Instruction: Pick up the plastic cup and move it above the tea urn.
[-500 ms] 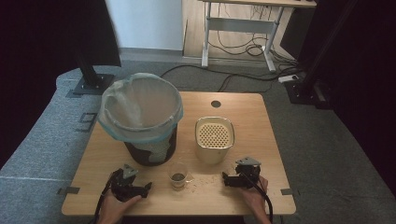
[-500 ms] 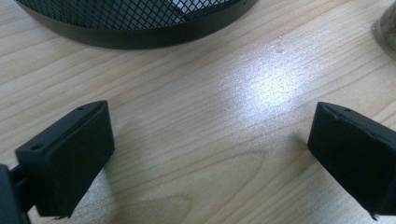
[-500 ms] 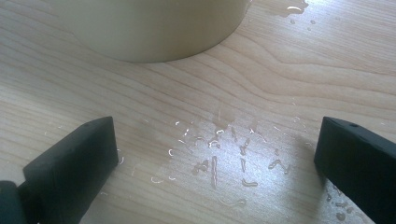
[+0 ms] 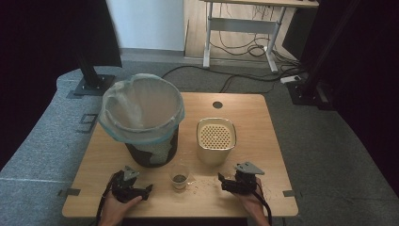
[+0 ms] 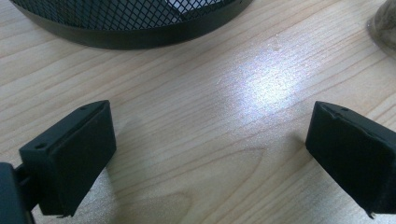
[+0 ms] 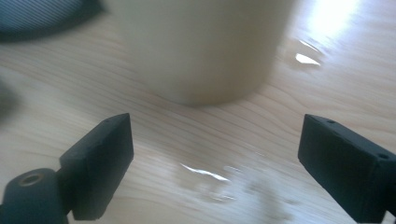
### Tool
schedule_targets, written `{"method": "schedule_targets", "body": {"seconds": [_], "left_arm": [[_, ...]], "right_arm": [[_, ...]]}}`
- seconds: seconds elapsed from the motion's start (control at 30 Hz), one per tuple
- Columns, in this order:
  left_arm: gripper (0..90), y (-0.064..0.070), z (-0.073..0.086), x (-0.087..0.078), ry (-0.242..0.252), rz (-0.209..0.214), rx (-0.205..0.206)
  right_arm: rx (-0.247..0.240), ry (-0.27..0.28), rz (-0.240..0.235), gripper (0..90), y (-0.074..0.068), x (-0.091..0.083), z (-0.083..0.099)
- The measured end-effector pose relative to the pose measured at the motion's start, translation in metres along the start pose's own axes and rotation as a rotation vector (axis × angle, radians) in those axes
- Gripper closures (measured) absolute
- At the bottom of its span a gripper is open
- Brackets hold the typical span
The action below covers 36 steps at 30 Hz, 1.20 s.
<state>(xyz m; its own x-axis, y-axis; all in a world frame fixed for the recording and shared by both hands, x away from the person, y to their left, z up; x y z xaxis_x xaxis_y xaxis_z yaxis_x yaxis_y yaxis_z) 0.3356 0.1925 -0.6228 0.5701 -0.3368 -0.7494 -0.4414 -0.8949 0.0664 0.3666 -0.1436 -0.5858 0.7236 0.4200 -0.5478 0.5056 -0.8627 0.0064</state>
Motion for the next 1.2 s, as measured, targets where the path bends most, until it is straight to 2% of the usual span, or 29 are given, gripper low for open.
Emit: {"method": "schedule_targets", "body": {"seconds": [0.03, 0.07, 0.1, 0.13, 0.17, 0.2, 0.23, 0.27, 0.3, 0.33, 0.37, 0.4, 0.43, 0.47, 0.5, 0.53, 0.57, 0.6, 0.63, 0.7, 0.8, 0.87, 0.97, 1.03, 1.13, 1.2], "left_arm": [[1.3, 0.0, 0.0, 0.0, 0.0, -0.002, -0.002], [1.3, 0.0, 0.0, 0.0, 0.0, -0.002, -0.002], [1.2, 0.0, 0.0, 0.0, 0.0, -0.001, -0.002], [1.2, 0.0, 0.0, 0.0, 0.0, -0.001, -0.002], [1.2, 0.0, 0.0, 0.0, 0.0, 0.0, -0.001], [1.2, 0.0, 0.0, 0.0, 0.0, 0.0, -0.001], [1.1, 0.0, 0.0, 0.0, 0.0, -0.001, -0.002], [1.0, 0.0, 0.0, 0.0, 0.0, -0.001, -0.002], [1.0, 0.0, 0.0, 0.001, -0.001, -0.002, -0.002], [1.0, 0.0, 0.0, 0.001, -0.001, -0.002, -0.002], [1.1, 0.0, 0.0, 0.0, 0.0, -0.002, -0.002], [1.1, 0.0, 0.0, 0.0, 0.0, -0.002, -0.002], [1.1, 0.0, 0.0, 0.0, 0.0, -0.002, -0.003], [1.1, 0.0, 0.0, 0.0, 0.0, -0.002, -0.003], [1.1, 0.0, 0.0, 0.0, 0.0, -0.003, -0.003], [1.2, 0.0, 0.0, 0.0, 0.0, -0.003, -0.003], [1.2, 0.0, 0.0, 0.0, 0.0, -0.002, -0.003], [1.2, 0.0, 0.0, 0.0, 0.0, -0.002, -0.003], [1.2, 0.0, 0.0, 0.0, 0.0, -0.002, -0.003], [1.2, 0.0, 0.0, 0.0, 0.0, -0.002, -0.003], [1.1, 0.0, 0.0, 0.0, -0.001, -0.002, -0.003], [1.1, 0.0, 0.0, 0.0, -0.001, -0.002, -0.002], [1.1, 0.0, 0.0, 0.0, -0.001, -0.002, -0.003], [1.1, 0.0, 0.0, 0.0, -0.001, -0.002, -0.002], [1.1, 0.0, 0.0, 0.0, -0.001, -0.002, -0.003], [1.1, 0.0, 0.0, 0.0, -0.001, -0.002, -0.002]], "right_arm": [[-0.002, 0.021, -0.027, 12.7, -0.008, -0.002, -0.004], [-0.002, 0.021, -0.027, 12.7, -0.008, -0.002, -0.004], [-0.02, 0.042, -0.066, 13.2, -0.022, -0.004, -0.009], [-0.02, 0.042, -0.066, 13.2, -0.022, -0.004, -0.009], [-0.038, 0.056, -0.107, 13.7, -0.037, -0.006, -0.013], [-0.044, 0.066, -0.127, 14.1, -0.045, -0.006, -0.015], [-0.052, 0.071, -0.148, 14.4, -0.052, -0.006, -0.016], [-0.052, 0.071, -0.148, 14.4, -0.052, -0.006, -0.016], [-0.071, 0.073, -0.184, 14.4, -0.068, -0.005, -0.018], [-0.071, 0.073, -0.184, 14.4, -0.068, -0.005, -0.018], [-0.087, 0.076, -0.219, 14.7, -0.081, -0.002, -0.02], [-0.087, 0.076, -0.219, 14.7, -0.081, -0.002, -0.02], [-0.11, 0.08, -0.255, 15.1, -0.098, 0.002, -0.022], [-0.11, 0.08, -0.255, 15.1, -0.098, 0.002, -0.022], [-0.147, 0.079, -0.273, 15.3, -0.113, 0.006, -0.024], [-0.147, 0.079, -0.273, 15.3, -0.113, 0.006, -0.024], [-0.17, 0.085, -0.294, 15.5, -0.127, 0.01, -0.027], [-0.172, 0.086, -0.309, 15.5, -0.133, 0.013, -0.028], [-0.172, 0.086, -0.309, 15.5, -0.133, 0.013, -0.028], [-0.188, 0.089, -0.336, 16.0, -0.148, 0.023, -0.032], [-0.195, 0.093, -0.344, 16.5, -0.154, 0.031, -0.035], [-0.201, 0.092, -0.341, 17.5, -0.158, 0.044, -0.038], [-0.214, 0.1, -0.332, 23.6, -0.161, 0.053, -0.042], [-0.227, 0.121, -0.321, 29.9, -0.16, 0.055, -0.045], [-0.252, 0.13, -0.311, 32.4, -0.161, 0.056, -0.047], [-0.251, 0.131, -0.31, 33.5, -0.159, 0.056, -0.047]]}}
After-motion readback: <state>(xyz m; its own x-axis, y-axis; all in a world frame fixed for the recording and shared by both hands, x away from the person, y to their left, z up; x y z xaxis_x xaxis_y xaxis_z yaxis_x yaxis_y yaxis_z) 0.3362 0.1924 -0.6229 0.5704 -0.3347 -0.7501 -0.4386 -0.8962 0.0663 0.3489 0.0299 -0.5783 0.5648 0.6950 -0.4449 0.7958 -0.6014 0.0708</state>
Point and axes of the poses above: each handheld gripper's, and its own axes: x roughly forward along the jaws, z roughly out of its underside, y roughly to its right, the point moved 10 cm from there along x, roughly forward along the jaws, and after that the axes turned 5 degrees about -x, right-handed, at the moved point
